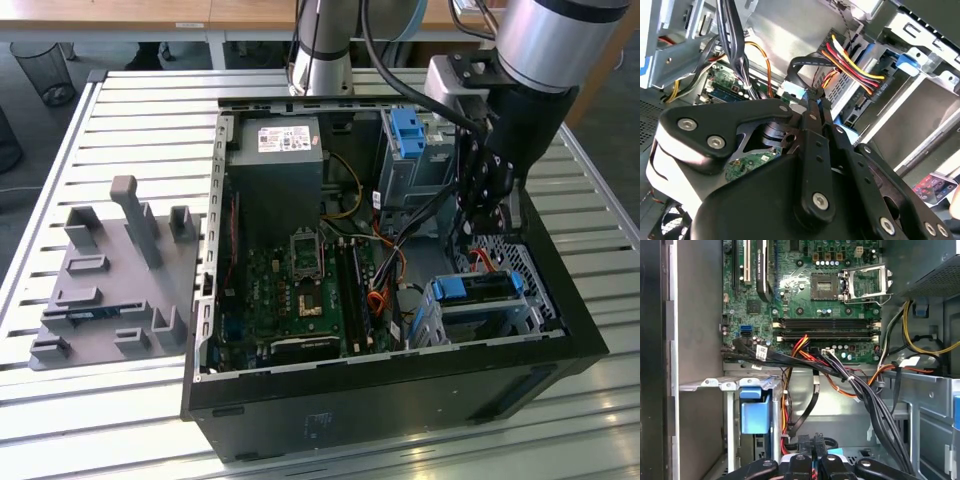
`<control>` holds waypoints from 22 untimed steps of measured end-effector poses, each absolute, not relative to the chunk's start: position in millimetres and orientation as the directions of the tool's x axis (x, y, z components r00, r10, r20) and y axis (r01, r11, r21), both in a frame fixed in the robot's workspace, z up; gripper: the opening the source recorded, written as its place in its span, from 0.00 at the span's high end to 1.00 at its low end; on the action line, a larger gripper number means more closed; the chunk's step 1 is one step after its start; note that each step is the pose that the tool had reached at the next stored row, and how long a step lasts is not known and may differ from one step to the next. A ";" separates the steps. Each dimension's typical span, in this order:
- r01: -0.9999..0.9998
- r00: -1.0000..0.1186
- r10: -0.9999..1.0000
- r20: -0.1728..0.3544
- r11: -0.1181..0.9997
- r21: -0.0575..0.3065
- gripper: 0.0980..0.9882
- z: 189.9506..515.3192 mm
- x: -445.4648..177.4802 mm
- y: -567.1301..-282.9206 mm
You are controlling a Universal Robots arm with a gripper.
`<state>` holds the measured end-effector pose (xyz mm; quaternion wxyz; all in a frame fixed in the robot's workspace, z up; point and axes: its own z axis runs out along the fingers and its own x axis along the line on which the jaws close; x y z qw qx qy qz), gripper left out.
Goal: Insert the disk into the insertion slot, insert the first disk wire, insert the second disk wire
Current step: 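Insert the second disk wire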
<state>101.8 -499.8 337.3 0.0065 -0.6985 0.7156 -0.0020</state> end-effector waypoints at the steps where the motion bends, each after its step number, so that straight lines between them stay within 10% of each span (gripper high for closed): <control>1: -1.000 -0.024 -1.000 -0.006 0.024 -0.012 0.94 336.8 101.8 -500.9; 22: -1.000 -0.024 -0.999 0.026 0.024 -0.013 0.86 333.5 101.8 -506.9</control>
